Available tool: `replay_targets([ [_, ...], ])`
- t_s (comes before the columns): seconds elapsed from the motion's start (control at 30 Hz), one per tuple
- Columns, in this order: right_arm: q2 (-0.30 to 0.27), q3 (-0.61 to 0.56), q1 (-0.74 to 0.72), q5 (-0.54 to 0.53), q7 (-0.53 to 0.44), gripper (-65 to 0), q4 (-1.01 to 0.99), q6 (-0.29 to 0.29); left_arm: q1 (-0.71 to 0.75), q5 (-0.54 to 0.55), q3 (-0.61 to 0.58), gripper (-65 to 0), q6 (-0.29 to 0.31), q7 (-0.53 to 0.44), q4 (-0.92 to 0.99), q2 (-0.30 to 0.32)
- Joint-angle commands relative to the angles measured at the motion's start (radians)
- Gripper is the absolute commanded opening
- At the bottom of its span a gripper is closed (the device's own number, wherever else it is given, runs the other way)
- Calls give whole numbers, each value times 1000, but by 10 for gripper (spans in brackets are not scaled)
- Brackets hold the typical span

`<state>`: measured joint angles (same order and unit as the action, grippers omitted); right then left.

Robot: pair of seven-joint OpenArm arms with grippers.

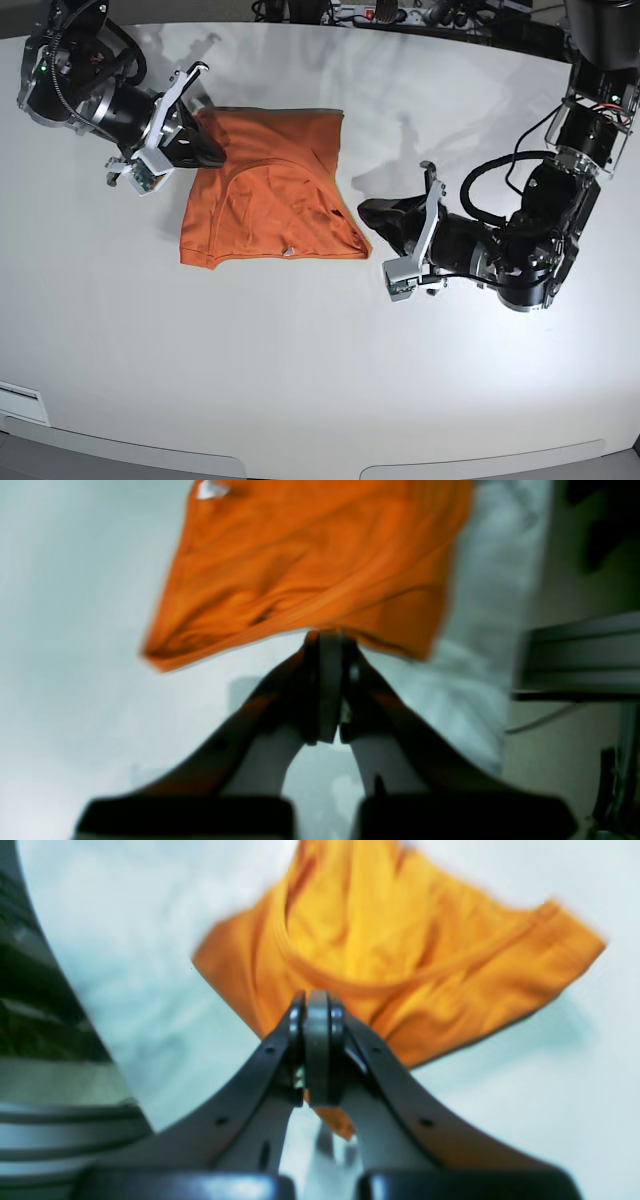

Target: Fold the T-shirt properly

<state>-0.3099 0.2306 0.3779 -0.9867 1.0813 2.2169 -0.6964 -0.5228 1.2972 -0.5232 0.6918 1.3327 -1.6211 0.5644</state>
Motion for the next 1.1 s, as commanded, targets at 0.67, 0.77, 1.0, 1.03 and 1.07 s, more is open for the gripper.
replay_targets([
  [0.67, -9, 607, 91, -497, 315, -650, 27, -2, 378, 186, 621, -650, 6, 64, -225, 77],
  [0.77, -9, 676, 185, -497, 315, -650, 28, -2, 496, 186, 682, -650, 6, 64, -331, 108],
  [1.0, 3, 850, 410, -497, 315, -650, 28, -2, 853, 186, 898, -650, -23, 64, -549, 146],
  [1.03, 9, 873, 443, -497, 315, -650, 28, -2, 912, 186, 932, -650, -34, 64, -574, 145],
  [1.07, 15, 892, 474, -497, 315, -650, 28, -2, 972, 186, 964, -650, -35, 64, -597, 145],
])
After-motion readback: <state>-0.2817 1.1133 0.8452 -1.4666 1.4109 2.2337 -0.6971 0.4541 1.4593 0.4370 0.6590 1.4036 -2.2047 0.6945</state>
